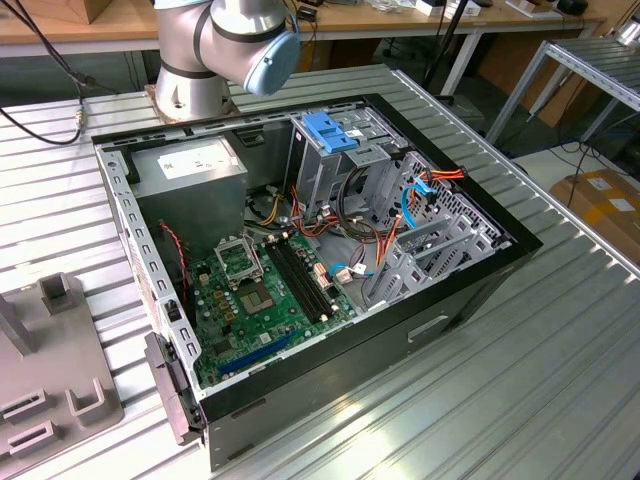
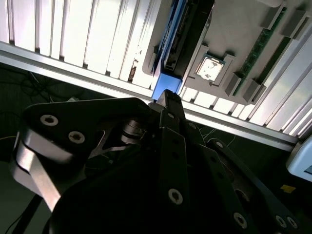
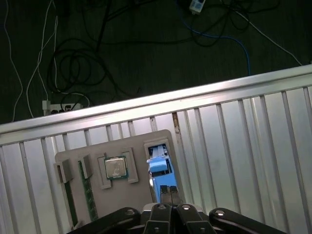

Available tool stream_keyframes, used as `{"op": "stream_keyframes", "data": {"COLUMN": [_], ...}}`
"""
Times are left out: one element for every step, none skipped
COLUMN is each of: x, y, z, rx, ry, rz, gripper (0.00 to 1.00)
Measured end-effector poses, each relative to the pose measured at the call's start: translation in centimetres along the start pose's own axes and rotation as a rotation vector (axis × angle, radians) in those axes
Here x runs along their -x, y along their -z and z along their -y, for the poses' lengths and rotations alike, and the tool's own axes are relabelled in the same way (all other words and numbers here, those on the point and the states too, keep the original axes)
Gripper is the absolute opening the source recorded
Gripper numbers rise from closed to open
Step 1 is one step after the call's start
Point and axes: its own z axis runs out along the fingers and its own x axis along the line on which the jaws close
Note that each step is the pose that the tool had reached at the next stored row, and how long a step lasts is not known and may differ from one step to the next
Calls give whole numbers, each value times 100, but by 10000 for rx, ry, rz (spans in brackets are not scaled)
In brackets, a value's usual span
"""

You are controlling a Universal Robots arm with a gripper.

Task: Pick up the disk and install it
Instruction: 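Pick up the disk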

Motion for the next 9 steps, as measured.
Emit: {"op": "stream_keyframes", "data": {"x": [0,1,2,3,3,3,3,3,2], "y": [0,-2,-1,0,0,0,0,0,-5], "z": [0,3,6,10,13,13,13,13,12], "rx": [0,-4,-2,0,-1,-1,-1,-3,-32], "ry": [0,-1,-1,-1,0,-1,0,7,31], "rz": [0,3,1,0,1,1,0,1,6], "gripper": [11,11,11,11,11,11,11,11,11]}}
